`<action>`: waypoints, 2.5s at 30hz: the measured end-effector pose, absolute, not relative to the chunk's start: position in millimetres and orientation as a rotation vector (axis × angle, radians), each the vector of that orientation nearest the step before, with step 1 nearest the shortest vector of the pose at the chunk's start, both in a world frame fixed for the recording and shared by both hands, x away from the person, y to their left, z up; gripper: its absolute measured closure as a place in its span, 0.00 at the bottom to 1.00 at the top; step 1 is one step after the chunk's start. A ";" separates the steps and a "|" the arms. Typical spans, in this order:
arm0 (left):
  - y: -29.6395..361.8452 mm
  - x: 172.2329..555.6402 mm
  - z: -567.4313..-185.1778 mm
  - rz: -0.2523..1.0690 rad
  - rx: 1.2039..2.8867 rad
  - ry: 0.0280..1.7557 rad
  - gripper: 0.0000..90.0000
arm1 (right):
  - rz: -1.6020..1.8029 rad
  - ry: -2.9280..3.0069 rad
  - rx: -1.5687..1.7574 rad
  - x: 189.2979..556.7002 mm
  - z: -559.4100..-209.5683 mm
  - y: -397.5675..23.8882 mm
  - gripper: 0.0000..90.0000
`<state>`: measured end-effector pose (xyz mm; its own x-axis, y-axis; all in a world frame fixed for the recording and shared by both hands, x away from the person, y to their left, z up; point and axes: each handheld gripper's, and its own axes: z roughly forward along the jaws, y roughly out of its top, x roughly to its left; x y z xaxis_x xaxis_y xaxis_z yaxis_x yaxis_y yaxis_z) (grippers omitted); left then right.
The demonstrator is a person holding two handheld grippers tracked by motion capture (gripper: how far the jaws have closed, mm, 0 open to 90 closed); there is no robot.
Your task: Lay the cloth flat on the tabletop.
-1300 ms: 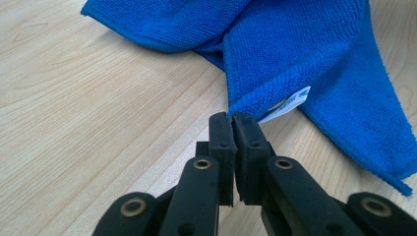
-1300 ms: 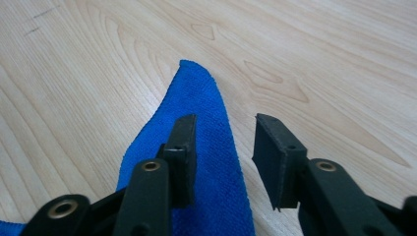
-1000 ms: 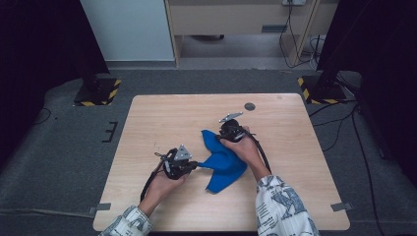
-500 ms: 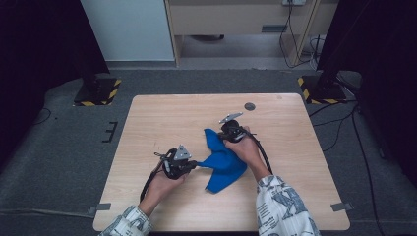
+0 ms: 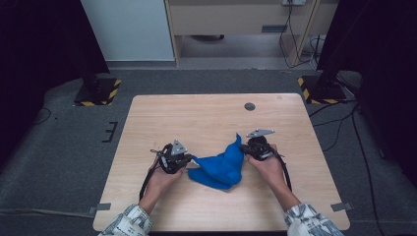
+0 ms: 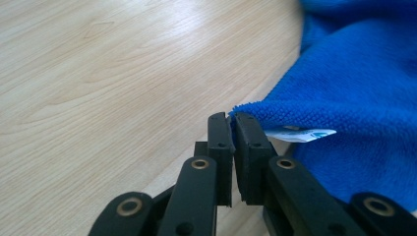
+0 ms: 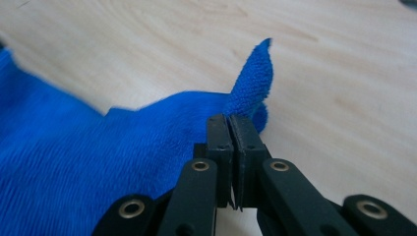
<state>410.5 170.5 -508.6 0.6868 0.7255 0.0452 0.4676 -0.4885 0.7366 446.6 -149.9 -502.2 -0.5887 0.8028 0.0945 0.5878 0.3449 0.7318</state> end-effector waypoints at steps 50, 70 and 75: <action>171.1 410.8 -507.3 0.456 2.161 0.909 0.96 | 1.112 2.335 1.281 509.4 -513.3 -155.6 0.88; 176.2 424.8 -464.8 0.459 2.062 0.901 0.98 | 1.433 2.112 1.155 453.4 -452.4 -197.5 0.98; 183.4 427.7 -451.1 0.478 2.046 0.908 0.98 | 1.468 2.084 1.133 448.5 -438.0 -200.5 0.98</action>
